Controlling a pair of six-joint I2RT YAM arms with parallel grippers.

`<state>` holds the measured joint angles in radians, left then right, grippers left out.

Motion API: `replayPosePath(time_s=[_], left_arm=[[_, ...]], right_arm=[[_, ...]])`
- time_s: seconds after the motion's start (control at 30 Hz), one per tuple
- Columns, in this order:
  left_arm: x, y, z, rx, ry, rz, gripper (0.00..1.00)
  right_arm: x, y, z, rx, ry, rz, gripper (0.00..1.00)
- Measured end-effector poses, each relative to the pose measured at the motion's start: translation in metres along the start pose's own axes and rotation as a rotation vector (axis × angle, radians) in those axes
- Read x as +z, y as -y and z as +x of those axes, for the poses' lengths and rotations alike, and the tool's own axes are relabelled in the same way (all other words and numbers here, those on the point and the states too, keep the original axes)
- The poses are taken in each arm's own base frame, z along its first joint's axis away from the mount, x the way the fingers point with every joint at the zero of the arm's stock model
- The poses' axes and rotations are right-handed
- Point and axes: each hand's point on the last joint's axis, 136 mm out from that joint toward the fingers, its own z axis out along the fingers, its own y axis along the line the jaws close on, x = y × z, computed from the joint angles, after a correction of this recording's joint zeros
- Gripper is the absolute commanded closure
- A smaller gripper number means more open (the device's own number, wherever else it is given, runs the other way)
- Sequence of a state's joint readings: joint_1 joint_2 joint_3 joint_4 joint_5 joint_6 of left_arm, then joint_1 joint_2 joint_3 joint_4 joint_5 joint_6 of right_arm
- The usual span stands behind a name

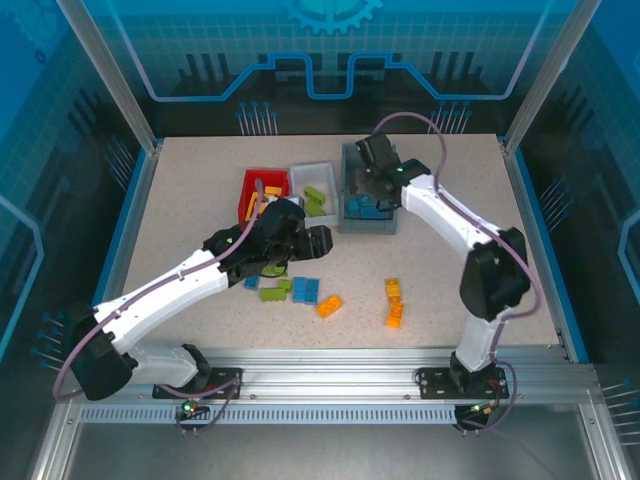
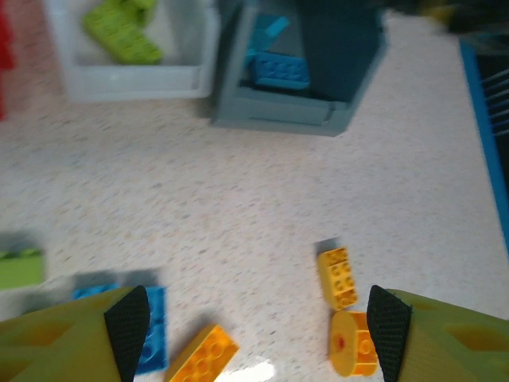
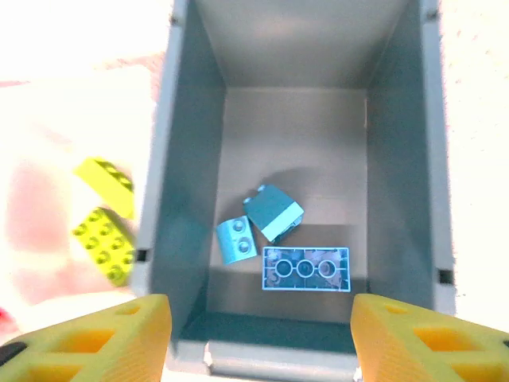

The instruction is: Sort the legos into containers by color

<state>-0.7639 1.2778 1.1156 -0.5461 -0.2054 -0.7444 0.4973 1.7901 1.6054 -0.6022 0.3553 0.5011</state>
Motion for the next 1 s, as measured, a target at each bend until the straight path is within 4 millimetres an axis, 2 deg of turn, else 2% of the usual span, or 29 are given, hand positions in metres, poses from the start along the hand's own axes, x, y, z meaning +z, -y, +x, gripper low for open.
replayPosePath(time_s=[0.1, 0.17, 0.23, 0.3, 0.43, 0.53, 0.63, 0.73, 0.87, 1.0], left_arm=[[-0.003, -0.028, 0.016, -0.047, -0.034, -0.091, 0.23], [-0.002, -0.05, 0.028, -0.09, -0.059, -0.145, 0.23], [0.001, -0.078, 0.04, -0.142, -0.09, -0.21, 0.22], [0.004, -0.102, 0.042, -0.192, -0.113, -0.259, 0.22], [0.017, -0.137, 0.021, -0.212, -0.13, -0.349, 0.19], [0.039, -0.153, 0.004, -0.172, -0.17, -0.395, 0.19], [0.064, -0.174, -0.004, -0.139, -0.229, -0.429, 0.19], [0.084, -0.189, -0.002, -0.096, -0.299, -0.447, 0.2], [0.108, -0.192, 0.003, -0.041, -0.371, -0.433, 0.22], [0.123, -0.197, 0.008, -0.017, -0.415, -0.442, 0.3]], right_arm=[[-0.046, -0.019, 0.002, -0.061, 0.088, -0.076, 0.36], [-0.072, -0.038, 0.016, -0.129, 0.128, -0.146, 0.36], [-0.092, -0.064, 0.045, -0.222, 0.137, -0.24, 0.33], [-0.101, -0.088, 0.078, -0.31, 0.117, -0.326, 0.32], [-0.102, -0.122, 0.148, -0.447, 0.02, -0.439, 0.31], [-0.104, -0.134, 0.177, -0.491, -0.033, -0.485, 0.28], [-0.113, -0.148, 0.185, -0.499, -0.031, -0.542, 0.25], [-0.121, -0.159, 0.188, -0.499, -0.025, -0.588, 0.24], [-0.124, -0.163, 0.188, -0.493, -0.022, -0.611, 0.24], [-0.125, -0.164, 0.187, -0.483, -0.022, -0.616, 0.24]])
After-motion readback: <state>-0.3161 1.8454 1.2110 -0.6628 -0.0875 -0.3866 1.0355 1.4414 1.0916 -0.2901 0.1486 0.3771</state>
